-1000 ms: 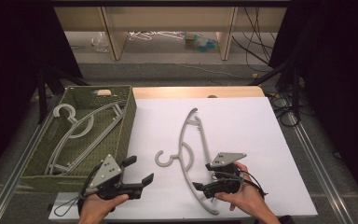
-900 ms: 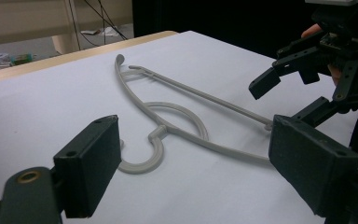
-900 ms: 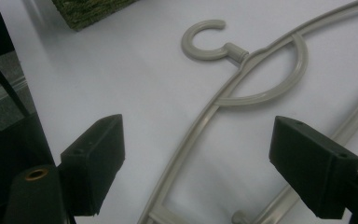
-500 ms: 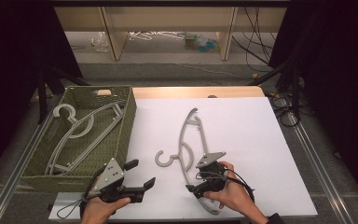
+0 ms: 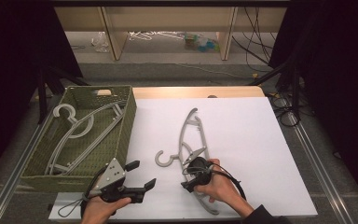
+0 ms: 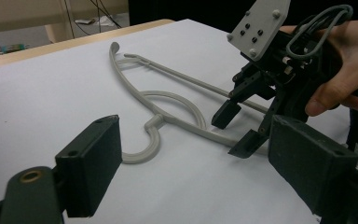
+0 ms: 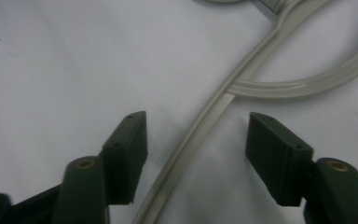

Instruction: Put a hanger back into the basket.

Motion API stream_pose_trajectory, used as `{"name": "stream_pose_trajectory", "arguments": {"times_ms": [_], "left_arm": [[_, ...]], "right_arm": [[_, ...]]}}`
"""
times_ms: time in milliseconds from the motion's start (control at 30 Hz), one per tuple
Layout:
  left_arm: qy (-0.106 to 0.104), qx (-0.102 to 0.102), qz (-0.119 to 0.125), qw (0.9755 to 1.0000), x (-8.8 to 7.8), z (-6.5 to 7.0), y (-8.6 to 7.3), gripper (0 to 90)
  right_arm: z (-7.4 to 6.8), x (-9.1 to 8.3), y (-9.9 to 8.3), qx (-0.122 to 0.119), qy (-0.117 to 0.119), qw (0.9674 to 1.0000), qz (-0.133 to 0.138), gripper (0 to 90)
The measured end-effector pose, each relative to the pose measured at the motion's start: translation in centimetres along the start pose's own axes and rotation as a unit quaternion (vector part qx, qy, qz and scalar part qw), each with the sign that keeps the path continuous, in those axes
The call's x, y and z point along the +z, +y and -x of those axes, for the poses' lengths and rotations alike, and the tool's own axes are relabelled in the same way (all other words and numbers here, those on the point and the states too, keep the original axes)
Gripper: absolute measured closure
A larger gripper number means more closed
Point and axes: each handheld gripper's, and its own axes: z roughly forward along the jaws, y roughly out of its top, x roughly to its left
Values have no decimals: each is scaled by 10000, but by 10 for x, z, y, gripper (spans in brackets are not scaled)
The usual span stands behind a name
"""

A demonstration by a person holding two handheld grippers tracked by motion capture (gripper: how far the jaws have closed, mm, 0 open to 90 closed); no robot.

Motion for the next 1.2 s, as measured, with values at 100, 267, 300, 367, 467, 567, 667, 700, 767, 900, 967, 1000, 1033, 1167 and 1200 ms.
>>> {"name": "stream_pose_trajectory", "arguments": {"times_ms": [100,267,300,367,467,567,667,700,767,900,967,1000,1033,1167,1200], "left_arm": [[13,-8,8,10000,0,0,0,176],[14,-4,7,10000,0,0,0,178],[8,-3,5,10000,0,0,0,178],[7,-3,0,10000,0,0,0,178],[9,24,-3,10000,-1,-1,0,180],[5,34,-19,10000,0,-1,0,180],[-48,56,20,10000,-1,-1,0,180],[-15,63,3,10000,-2,-1,1,180],[-2,48,11,10000,-2,-1,1,180],[16,52,-6,10000,-2,-1,1,181],[-61,121,16,9999,0,-2,1,181],[-19,199,-35,9998,-1,-2,1,182],[-31,175,-22,9998,0,-2,1,182],[-29,75,-39,10000,1,0,1,183],[-74,50,6,10000,2,0,1,183]], "right_arm": [[-1,2,3,-69,12,9999,-78,418],[-3,4,14,-182,-111,9987,-459,490],[-3,4,14,-182,-111,9987,-459,490],[-2,4,17,-177,-121,9982,-556,520],[0,4,19,-265,-143,9975,-641,570],[1,4,19,-317,-139,9972,-658,606],[5,3,17,-300,-37,9975,-636,651],[7,2,17,-308,-32,9975,-632,679],[9,1,17,-368,-40,9973,-637,732],[12,1,16,-341,4,9973,-654,782],[13,1,18,-271,-8,9974,-673,779],[14,2,20,-235,16,9971,-730,773],[14,2,20,-235,16,9971,-730,773],[15,4,24,-164,61,9971,-737,757],[16,4,25,-125,51,9972,-730,755]]}}
